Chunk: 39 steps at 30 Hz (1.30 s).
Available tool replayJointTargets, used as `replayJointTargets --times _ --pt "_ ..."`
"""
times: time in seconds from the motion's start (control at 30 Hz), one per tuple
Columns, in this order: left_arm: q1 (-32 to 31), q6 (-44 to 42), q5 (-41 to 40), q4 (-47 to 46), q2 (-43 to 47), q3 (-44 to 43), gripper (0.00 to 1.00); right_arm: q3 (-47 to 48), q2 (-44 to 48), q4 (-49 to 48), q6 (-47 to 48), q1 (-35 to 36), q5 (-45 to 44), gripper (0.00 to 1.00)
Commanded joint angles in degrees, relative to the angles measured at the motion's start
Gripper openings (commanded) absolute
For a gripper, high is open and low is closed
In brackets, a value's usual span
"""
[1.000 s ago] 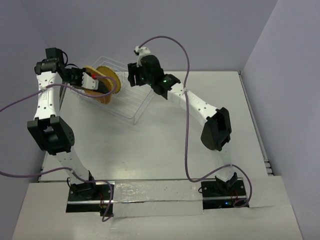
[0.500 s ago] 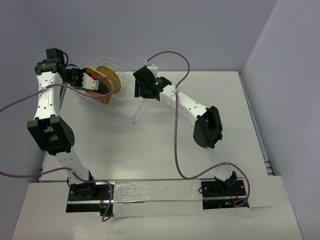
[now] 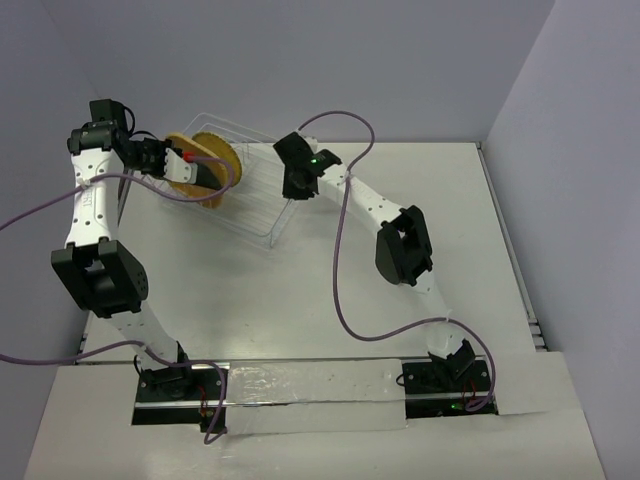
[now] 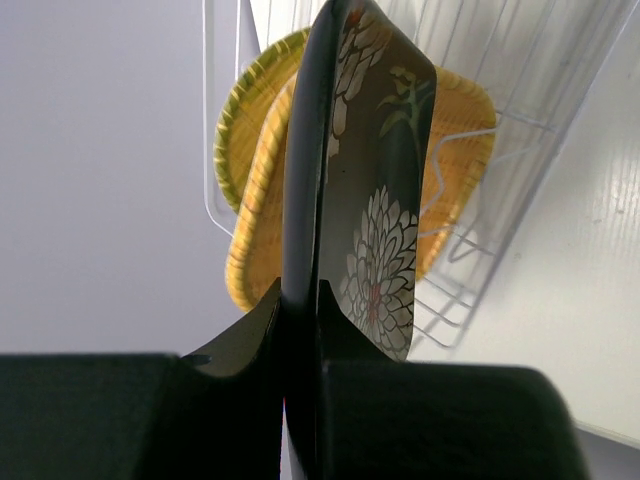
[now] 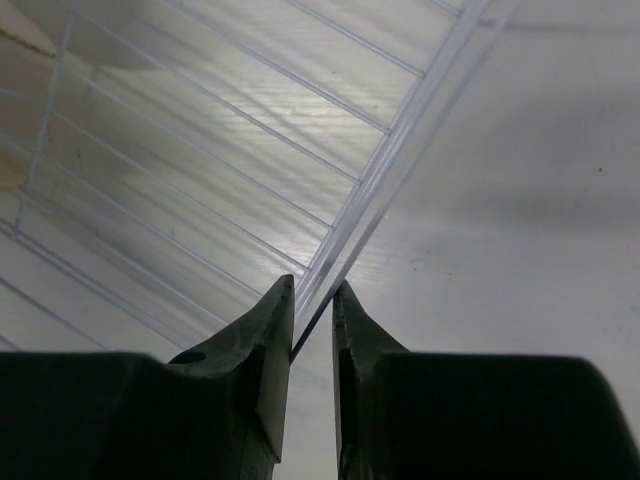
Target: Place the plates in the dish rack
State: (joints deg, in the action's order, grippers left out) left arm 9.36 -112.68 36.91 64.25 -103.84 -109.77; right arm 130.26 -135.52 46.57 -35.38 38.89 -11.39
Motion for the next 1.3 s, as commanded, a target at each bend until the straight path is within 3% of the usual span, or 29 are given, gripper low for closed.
replayJointTargets --times 0.0,0.2,0.57,0.83,1.0,1.27 --pt "-0.2 -36.0 7.3 -3.7 5.0 -1.6 0.00 2.1 0.4 -0.7 1.2 -1.2 0.8 0.14" --pt "-0.2 -36.0 8.2 0.9 5.6 -3.2 0.00 6.4 -1.2 -1.0 4.6 -2.9 -0.9 0.02" --pt "-0.3 -35.9 9.3 5.3 9.6 -0.5 0.00 6.7 -0.6 -2.8 11.2 -4.5 -3.7 0.02" --pt "-0.4 -35.9 6.0 10.1 7.5 -3.0 0.00 5.8 0.7 -3.4 11.6 -4.7 -3.4 0.11" --pt "-0.7 -35.7 7.0 5.5 6.5 0.7 0.00 4.7 1.3 -3.9 11.5 -4.7 -2.8 0.24" --pt "-1.2 -33.3 9.5 2.1 4.7 0.5 0.00 4.3 1.5 -4.6 10.9 -4.6 -2.4 0.37"
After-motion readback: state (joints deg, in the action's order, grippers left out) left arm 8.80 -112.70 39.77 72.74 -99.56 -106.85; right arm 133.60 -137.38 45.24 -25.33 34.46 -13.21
